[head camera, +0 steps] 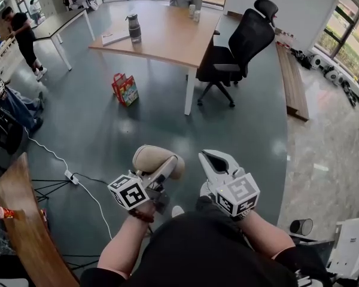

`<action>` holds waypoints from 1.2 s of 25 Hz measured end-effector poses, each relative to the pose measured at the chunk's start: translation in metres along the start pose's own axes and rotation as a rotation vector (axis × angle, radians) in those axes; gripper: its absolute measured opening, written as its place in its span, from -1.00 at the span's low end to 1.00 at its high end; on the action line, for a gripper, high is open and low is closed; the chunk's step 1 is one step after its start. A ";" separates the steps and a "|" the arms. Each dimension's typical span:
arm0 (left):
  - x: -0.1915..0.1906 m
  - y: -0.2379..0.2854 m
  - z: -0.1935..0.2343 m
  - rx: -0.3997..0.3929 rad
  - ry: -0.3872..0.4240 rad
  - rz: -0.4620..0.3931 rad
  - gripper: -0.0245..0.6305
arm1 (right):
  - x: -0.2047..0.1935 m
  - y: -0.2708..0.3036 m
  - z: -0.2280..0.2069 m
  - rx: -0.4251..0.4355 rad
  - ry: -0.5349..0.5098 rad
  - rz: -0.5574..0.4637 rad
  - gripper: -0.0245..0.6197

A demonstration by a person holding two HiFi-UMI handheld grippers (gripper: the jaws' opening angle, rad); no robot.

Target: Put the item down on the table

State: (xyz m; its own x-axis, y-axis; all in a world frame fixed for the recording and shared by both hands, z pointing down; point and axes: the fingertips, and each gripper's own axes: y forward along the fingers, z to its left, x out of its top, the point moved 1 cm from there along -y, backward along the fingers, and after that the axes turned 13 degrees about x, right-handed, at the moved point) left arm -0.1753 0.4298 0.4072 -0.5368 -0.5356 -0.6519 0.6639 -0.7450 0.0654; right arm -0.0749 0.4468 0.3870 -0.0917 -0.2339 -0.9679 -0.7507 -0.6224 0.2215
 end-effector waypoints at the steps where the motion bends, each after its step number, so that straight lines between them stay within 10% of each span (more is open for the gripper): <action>1: 0.002 0.003 0.003 0.005 0.001 0.002 0.17 | 0.000 0.003 -0.003 0.003 0.002 0.002 -0.95; 30: 0.038 0.226 0.016 0.096 -0.008 -0.023 0.17 | 0.037 0.034 -0.232 0.114 0.020 -0.030 -0.95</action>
State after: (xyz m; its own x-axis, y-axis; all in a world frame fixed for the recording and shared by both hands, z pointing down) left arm -0.0535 0.2345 0.4090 -0.5558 -0.5211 -0.6477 0.5985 -0.7916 0.1233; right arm 0.0479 0.2433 0.3858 -0.0557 -0.2322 -0.9711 -0.8225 -0.5407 0.1764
